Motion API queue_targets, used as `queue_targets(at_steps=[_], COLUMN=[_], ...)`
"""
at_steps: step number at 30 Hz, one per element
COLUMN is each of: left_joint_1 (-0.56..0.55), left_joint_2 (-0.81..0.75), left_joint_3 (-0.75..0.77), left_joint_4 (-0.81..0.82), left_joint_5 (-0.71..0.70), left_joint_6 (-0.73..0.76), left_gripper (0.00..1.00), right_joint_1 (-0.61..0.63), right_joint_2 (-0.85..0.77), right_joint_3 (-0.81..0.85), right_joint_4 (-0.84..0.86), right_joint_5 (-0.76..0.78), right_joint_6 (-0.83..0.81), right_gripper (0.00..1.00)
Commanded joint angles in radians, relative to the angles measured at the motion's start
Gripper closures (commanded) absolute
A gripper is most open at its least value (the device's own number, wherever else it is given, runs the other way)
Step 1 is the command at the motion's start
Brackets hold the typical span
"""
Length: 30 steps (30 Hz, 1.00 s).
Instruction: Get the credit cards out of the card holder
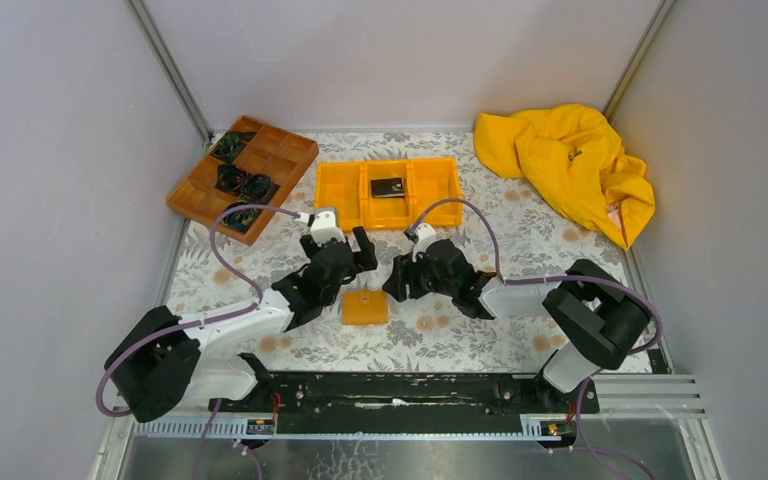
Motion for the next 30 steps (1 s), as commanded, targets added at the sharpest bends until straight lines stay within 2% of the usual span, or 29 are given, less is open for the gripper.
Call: queue_targets(at_steps=[1,7,13,15,19,25,30], left_joint_1=[0.005,0.046,0.073,0.077,0.078,0.079,0.078], left_joint_2=[0.000,-0.050,-0.043,-0.033,-0.025,-0.020,-0.010], left_joint_3=[0.021,-0.034,-0.030,-0.022,-0.018,-0.016,-0.011], left_joint_4=[0.008,0.029,0.019,0.010,0.013,0.014,0.014], left_joint_5=[0.032,0.038,0.048,0.057,0.067,0.069,0.076], left_joint_6=[-0.039,-0.069,-0.067,-0.065,-0.065,-0.064,-0.059], left_gripper=[0.00,0.00,0.00,0.00,0.00,0.00,0.00], right_joint_1=[-0.046,-0.084,-0.085,-0.086,-0.085,-0.086,-0.102], right_joint_2=[0.053,0.152,0.211,0.218,0.225,0.240,0.243], right_joint_3=[-0.007,-0.007,0.018,0.021,0.023,0.028,0.015], right_joint_4=[0.149,0.259,0.223,0.231,0.245,0.259,0.296], right_joint_5=[-0.194,-0.348,-0.327,-0.342,-0.360,-0.384,-0.412], right_joint_6=[0.098,0.219,0.266,0.274,0.286,0.308,0.337], right_gripper=[0.39,0.42,0.46,0.50,0.63,0.97,1.00])
